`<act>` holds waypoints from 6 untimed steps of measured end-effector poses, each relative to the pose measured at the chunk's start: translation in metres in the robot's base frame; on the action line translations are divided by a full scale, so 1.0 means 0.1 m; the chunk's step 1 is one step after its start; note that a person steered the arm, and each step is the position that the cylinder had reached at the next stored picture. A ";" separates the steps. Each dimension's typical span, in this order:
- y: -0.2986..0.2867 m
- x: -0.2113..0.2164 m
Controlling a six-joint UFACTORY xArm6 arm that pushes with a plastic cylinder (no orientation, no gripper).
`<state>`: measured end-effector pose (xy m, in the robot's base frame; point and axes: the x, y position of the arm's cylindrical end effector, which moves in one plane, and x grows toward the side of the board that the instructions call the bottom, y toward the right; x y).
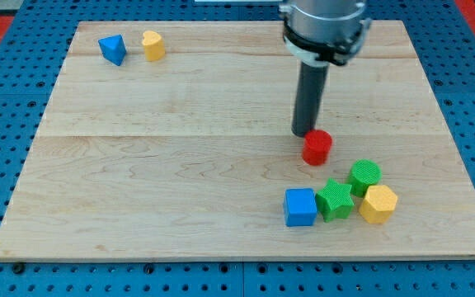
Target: Move the blue triangle into the yellow heart
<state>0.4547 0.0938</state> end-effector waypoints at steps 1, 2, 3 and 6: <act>-0.09 0.07; -1.27 -0.12; -2.32 -0.30; -3.73 -1.79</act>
